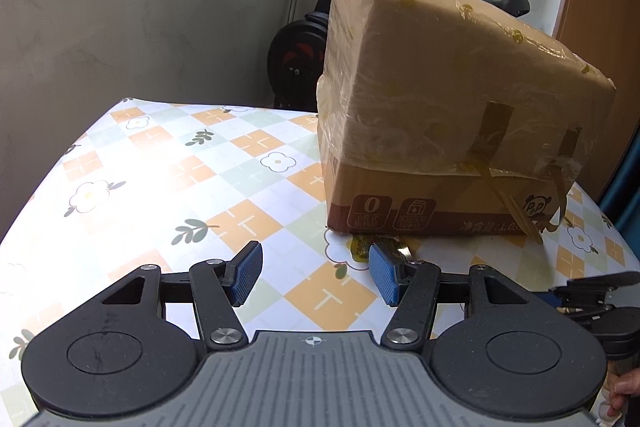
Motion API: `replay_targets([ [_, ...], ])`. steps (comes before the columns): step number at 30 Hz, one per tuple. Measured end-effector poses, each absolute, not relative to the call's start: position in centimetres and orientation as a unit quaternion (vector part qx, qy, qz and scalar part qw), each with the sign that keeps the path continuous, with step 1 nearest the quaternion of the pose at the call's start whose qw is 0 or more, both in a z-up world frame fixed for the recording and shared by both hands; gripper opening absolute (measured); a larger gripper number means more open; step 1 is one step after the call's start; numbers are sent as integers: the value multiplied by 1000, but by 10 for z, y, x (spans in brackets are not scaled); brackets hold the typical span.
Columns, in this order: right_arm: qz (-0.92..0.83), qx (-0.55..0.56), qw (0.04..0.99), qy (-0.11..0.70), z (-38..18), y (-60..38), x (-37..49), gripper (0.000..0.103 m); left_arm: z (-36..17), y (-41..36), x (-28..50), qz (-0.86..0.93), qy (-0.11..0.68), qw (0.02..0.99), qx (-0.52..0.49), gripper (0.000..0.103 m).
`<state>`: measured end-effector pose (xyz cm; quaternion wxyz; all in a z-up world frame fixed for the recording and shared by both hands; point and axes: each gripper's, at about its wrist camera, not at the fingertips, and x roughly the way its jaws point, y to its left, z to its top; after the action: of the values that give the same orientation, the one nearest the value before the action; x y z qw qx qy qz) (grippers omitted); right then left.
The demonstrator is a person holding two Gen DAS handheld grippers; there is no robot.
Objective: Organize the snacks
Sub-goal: 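Lower both tools toward the gold sachet and small clear packet, then close the left tool on the gold sachet while the right tool grasps the clear packet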
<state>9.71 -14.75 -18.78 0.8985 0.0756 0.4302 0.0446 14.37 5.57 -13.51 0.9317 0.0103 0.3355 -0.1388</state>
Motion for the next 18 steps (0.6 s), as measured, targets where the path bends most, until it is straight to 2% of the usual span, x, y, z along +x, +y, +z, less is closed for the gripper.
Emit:
replay_targets([
  [1, 46, 67, 900, 428, -188, -148, 100, 22, -136, 54, 144, -139, 337, 931, 11, 62],
  [6, 48, 19, 912, 407, -189, -154, 103, 21, -144, 47, 149, -139, 351, 926, 13, 62],
  [14, 40, 26, 932, 359, -198, -174, 89, 21, -167, 5, 176, -154, 374, 914, 35, 62],
  [18, 42, 34, 933, 355, -198, -178, 88, 21, -181, -19, 192, -158, 379, 910, 55, 73],
])
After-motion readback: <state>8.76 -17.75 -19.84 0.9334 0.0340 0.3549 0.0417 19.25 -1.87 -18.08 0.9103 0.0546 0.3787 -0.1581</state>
